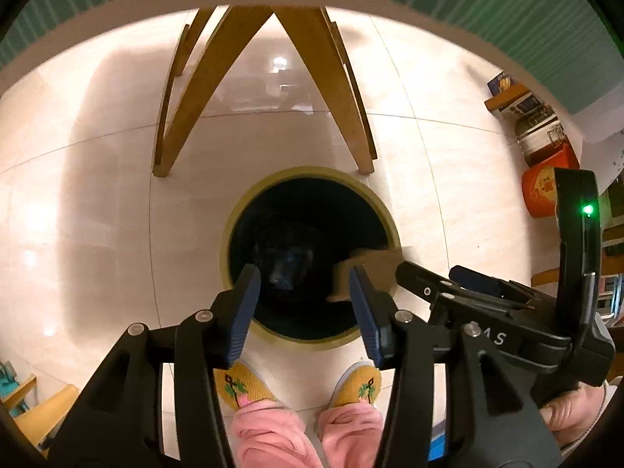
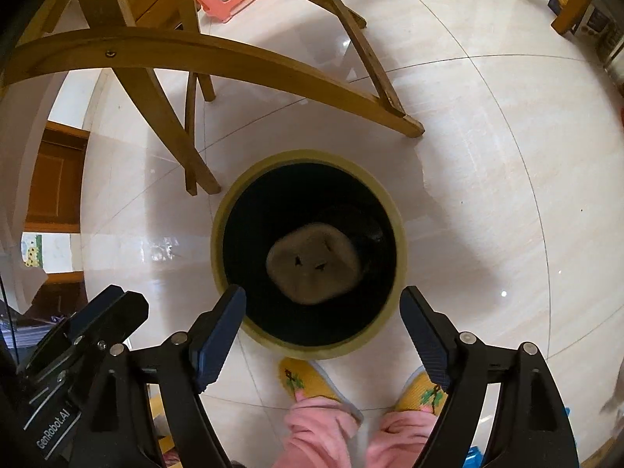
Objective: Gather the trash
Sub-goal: 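Lower both tools over the black bin and open them to drop the items, then raise both open tools back toward the table, then grasp the silver box with the left tool while the right tool grasps the black-gold wrapper, then lift the silver box and black-gold wrapper off the table with both tools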
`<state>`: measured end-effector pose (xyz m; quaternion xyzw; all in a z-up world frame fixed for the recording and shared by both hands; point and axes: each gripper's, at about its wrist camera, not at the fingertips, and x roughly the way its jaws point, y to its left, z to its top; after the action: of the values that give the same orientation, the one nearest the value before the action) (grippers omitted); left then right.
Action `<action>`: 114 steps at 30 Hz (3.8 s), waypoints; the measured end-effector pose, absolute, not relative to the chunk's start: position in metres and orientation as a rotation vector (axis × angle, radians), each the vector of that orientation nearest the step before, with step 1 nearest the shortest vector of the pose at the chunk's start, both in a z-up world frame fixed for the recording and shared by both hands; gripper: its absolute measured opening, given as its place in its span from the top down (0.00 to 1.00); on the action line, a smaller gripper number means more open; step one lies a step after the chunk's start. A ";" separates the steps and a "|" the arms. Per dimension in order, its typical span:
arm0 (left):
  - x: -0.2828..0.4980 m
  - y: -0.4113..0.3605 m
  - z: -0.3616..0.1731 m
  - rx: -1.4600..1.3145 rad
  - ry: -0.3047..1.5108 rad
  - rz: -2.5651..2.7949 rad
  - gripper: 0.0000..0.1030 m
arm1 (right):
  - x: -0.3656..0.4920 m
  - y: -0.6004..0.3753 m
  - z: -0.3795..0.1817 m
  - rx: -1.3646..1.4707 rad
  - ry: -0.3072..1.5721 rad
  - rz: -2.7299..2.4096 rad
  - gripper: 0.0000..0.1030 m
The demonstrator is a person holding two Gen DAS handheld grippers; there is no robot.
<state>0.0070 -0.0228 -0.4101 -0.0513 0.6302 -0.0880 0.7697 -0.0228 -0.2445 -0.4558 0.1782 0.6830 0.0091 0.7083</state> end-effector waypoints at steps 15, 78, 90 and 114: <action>-0.016 -0.019 -0.326 -0.089 1.346 -0.151 0.57 | -0.043 -0.241 -0.319 0.347 1.473 0.097 0.20; 0.222 -0.095 -0.040 -0.047 1.126 -0.179 0.40 | 0.244 -0.309 -0.123 0.237 1.293 0.329 0.48; 0.267 -0.112 -0.109 -0.126 1.326 -0.134 0.40 | 0.252 -0.329 -0.109 0.180 1.308 0.490 0.70; 0.291 -0.157 -0.158 -0.003 1.394 -0.049 0.42 | 0.237 -0.355 -0.108 0.271 1.326 0.485 0.71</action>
<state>0.2912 -0.1574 -0.1585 -0.0012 0.6419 -0.0225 0.7664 0.2373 -0.3545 -0.1083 0.1240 0.6072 0.2223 0.7527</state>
